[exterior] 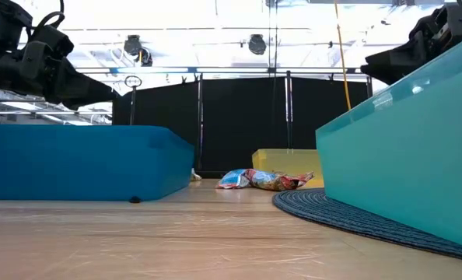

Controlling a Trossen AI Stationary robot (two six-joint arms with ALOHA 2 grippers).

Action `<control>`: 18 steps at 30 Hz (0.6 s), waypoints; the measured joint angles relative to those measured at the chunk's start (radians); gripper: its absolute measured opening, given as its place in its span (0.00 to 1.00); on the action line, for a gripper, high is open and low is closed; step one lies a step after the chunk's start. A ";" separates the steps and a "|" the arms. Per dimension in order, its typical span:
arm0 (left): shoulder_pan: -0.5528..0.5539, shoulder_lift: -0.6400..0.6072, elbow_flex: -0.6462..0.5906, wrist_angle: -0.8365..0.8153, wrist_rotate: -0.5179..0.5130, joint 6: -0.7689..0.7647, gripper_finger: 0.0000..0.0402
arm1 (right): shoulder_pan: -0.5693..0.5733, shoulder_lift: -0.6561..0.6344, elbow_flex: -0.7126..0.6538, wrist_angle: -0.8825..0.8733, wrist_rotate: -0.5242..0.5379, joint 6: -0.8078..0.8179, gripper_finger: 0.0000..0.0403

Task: Pick and place Granola Bars by type
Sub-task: Adjust the red granola bars

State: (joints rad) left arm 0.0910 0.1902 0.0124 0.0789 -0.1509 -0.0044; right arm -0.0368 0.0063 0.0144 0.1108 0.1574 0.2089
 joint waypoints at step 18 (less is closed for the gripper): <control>0.000 0.000 0.000 0.000 0.000 0.000 0.40 | -0.001 0.004 0.000 0.092 0.002 -0.121 0.22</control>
State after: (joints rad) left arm 0.0910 0.1904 0.0124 0.0788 -0.1510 -0.0044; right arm -0.0376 0.0098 0.0143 0.2023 0.1598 0.0881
